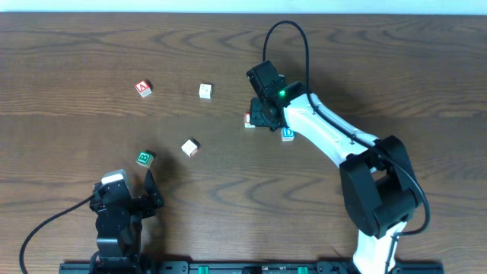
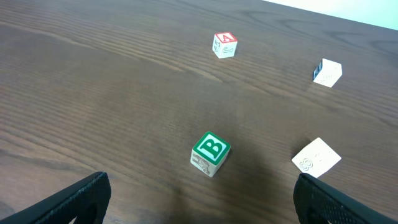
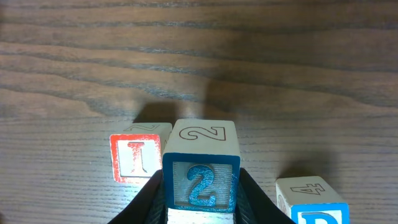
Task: Spell out Ai2
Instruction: 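Lower the blue '2' right of the red 'I' and open gripper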
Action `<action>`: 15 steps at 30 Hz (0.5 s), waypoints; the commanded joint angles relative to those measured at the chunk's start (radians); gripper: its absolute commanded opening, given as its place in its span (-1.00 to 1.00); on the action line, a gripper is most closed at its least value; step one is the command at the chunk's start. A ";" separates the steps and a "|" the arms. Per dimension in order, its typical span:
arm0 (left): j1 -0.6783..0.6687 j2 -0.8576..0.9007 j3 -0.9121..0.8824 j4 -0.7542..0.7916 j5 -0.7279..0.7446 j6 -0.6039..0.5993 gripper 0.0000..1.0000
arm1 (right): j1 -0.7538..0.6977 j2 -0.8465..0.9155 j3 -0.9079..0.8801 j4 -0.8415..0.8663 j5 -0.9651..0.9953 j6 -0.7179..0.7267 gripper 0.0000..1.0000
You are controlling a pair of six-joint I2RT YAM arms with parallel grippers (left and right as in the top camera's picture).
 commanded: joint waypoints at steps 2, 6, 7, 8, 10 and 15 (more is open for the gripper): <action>0.003 -0.005 -0.018 0.002 -0.003 0.007 0.91 | -0.010 0.027 0.017 -0.003 -0.006 -0.012 -0.64; 0.003 -0.005 -0.018 0.002 -0.003 0.007 0.91 | -0.010 0.034 0.017 0.004 -0.013 -0.012 -0.64; 0.003 -0.005 -0.018 0.002 -0.003 0.007 0.90 | -0.010 0.036 0.017 0.004 -0.013 -0.012 -0.63; 0.003 -0.005 -0.018 0.002 -0.003 0.007 0.90 | -0.010 0.037 0.017 0.003 -0.013 -0.012 -0.63; 0.003 -0.005 -0.018 0.002 -0.003 0.007 0.91 | -0.010 0.042 0.017 0.003 -0.013 -0.012 -0.63; 0.003 -0.005 -0.018 0.002 -0.003 0.007 0.91 | -0.010 0.043 0.017 0.015 -0.013 -0.012 -0.56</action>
